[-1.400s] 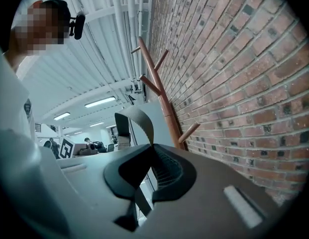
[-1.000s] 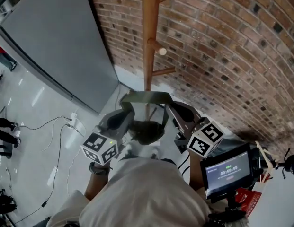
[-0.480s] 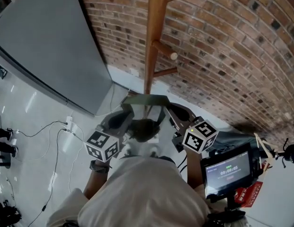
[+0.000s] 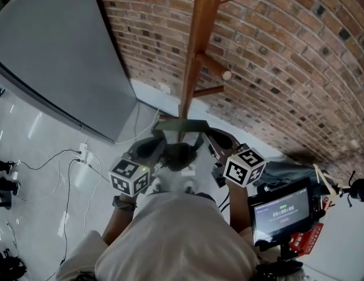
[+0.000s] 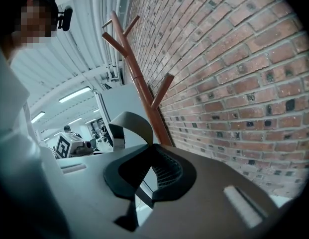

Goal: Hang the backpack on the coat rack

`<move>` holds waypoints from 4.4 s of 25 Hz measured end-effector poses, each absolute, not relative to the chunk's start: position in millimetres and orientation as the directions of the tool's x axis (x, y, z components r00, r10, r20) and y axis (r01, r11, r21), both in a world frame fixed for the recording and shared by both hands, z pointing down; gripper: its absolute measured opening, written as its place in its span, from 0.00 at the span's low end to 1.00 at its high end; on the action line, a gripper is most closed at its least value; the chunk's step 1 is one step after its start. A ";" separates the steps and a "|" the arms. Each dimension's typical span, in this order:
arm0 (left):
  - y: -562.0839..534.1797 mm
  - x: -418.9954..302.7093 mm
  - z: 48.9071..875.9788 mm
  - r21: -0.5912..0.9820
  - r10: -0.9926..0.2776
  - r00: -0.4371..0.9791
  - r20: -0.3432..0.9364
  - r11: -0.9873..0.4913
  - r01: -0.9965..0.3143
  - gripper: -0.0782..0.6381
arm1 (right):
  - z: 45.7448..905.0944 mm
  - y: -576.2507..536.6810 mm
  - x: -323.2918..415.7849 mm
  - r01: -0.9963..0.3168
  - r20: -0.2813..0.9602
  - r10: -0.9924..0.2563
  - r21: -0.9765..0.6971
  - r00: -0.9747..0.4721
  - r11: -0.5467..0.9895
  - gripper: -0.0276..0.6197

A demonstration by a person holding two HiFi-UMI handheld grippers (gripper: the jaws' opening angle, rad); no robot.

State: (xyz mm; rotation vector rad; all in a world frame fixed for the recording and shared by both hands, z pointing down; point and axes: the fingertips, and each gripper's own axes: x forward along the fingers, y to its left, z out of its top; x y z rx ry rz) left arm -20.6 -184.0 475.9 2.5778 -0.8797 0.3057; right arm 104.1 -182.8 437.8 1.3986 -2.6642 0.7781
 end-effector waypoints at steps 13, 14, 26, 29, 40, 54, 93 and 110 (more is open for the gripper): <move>-184.4 -17.6 498.3 0.297 -0.503 0.777 0.380 -0.729 -0.617 0.13 | 460.9 -186.4 101.3 -0.780 0.306 -0.740 -0.429 -0.599 0.455 0.05; -184.1 -17.6 499.7 0.297 -0.501 0.776 0.384 -0.729 -0.617 0.13 | 462.5 -186.3 100.9 -0.780 0.309 -0.738 -0.431 -0.600 0.454 0.05; -180.5 -16.3 515.9 0.306 -0.483 0.771 0.414 -0.724 -0.618 0.13 | 477.6 -187.6 98.9 -0.780 0.341 -0.721 -0.440 -0.604 0.445 0.05; -180.6 -16.7 518.9 0.307 -0.483 0.769 0.419 -0.721 -0.621 0.13 | 480.6 -188.0 98.8 -0.780 0.348 -0.718 -0.443 -0.603 0.441 0.05; -182.2 -15.9 527.3 0.305 -0.479 0.764 0.433 -0.719 -0.624 0.13 | 486.6 -189.3 101.0 -0.784 0.361 -0.715 -0.447 -0.598 0.430 0.05; -189.9 -11.5 538.0 0.306 -0.462 0.760 0.457 -0.721 -0.622 0.13 | 495.6 -194.6 100.5 -0.783 0.383 -0.702 -0.459 -0.601 0.420 0.05; -175.0 3.6 573.9 0.328 -0.367 0.781 0.506 -0.755 -0.567 0.13 | 534.9 -188.1 79.7 -0.750 0.436 -0.621 -0.498 -0.651 0.436 0.06; -177.3 15.4 590.0 0.360 -0.339 0.800 0.494 -0.758 -0.544 0.13 | 543.7 -190.6 66.5 -0.747 0.456 -0.598 -0.483 -0.659 0.456 0.06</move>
